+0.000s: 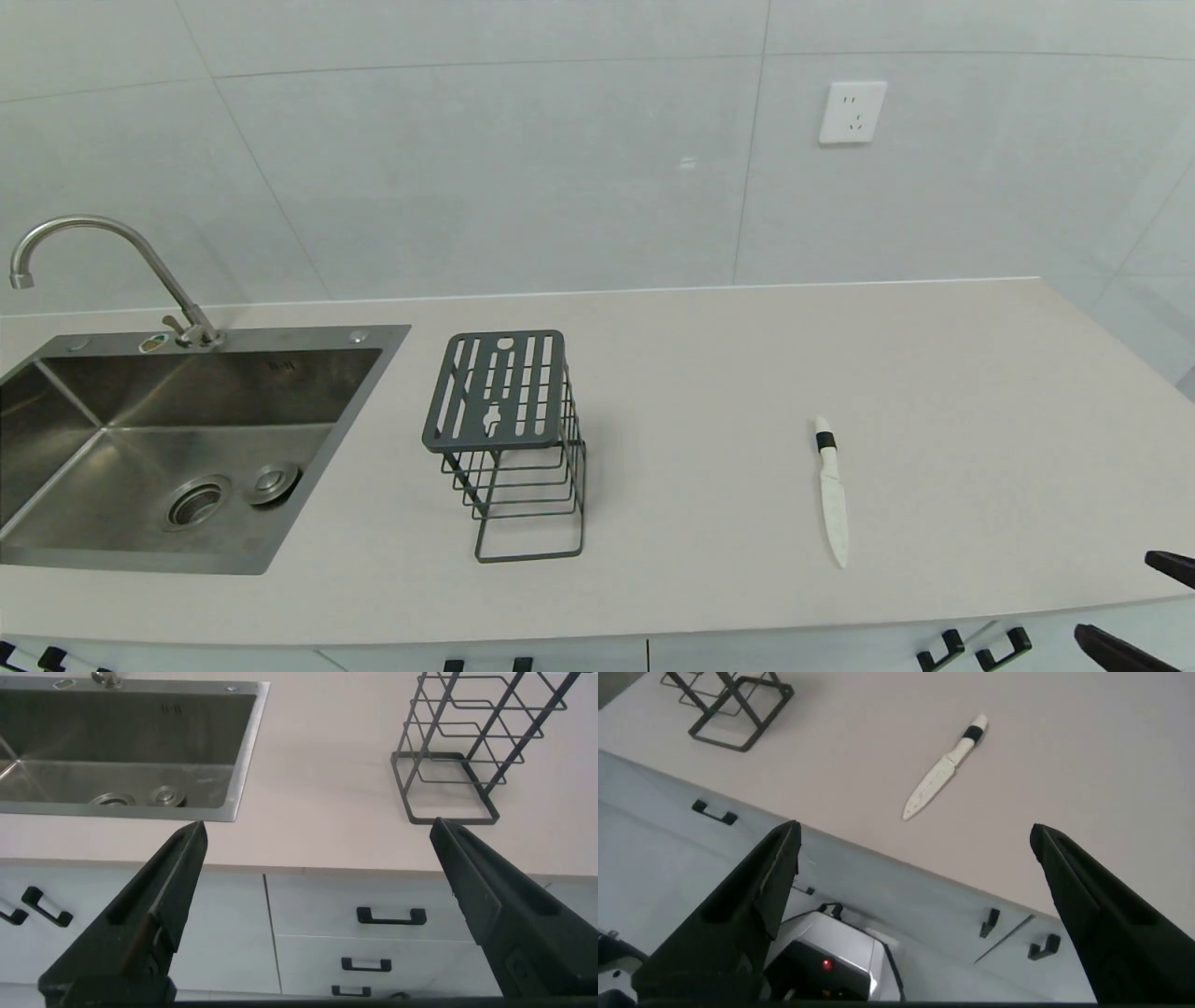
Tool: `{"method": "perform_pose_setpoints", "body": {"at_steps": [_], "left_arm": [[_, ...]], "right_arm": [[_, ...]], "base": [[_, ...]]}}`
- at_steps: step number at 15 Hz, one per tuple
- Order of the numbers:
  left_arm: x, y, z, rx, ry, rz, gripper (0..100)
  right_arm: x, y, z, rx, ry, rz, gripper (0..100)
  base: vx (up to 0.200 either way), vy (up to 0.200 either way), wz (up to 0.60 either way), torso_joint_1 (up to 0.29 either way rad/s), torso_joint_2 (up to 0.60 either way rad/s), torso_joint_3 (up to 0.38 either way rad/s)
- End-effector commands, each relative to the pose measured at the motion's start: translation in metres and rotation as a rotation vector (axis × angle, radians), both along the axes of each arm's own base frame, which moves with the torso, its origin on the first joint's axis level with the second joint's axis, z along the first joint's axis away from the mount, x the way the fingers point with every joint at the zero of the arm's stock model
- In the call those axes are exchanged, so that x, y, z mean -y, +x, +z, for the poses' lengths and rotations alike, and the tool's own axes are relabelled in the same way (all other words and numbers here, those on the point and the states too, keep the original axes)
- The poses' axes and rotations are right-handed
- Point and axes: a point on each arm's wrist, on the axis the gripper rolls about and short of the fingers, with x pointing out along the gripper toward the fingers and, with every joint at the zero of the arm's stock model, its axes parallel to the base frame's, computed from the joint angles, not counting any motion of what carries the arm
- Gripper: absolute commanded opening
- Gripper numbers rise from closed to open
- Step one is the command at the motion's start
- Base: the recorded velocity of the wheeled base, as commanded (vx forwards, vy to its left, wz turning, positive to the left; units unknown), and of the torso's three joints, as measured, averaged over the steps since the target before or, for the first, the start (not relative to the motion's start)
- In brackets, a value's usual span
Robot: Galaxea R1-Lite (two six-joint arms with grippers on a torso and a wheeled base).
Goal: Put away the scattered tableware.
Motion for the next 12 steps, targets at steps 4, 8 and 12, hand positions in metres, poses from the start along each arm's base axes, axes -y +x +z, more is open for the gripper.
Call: {"method": "perform_pose_setpoints", "body": {"at_steps": [4,8,12], "left_arm": [[0.0,0.0,0.0,-0.001,-0.002,0.001,100],[0.0,0.0,0.0,-0.001,-0.001,0.001,100],[0.0,0.0,0.0,-0.001,-0.002,0.001,100]], "right_arm": [[-0.008,0.034,-0.007,-0.093,-0.054,0.058,100],[-0.016,0.058,-0.003,-0.1,-0.097,0.106,100],[-0.021,0.078,0.008,-0.094,-0.093,0.109,100]], "base": [[0.0,0.0,0.0,0.0,0.0,0.0],[0.0,0.0,0.0,0.0,0.0,0.0],[0.0,0.0,0.0,0.0,0.0,0.0]]}}
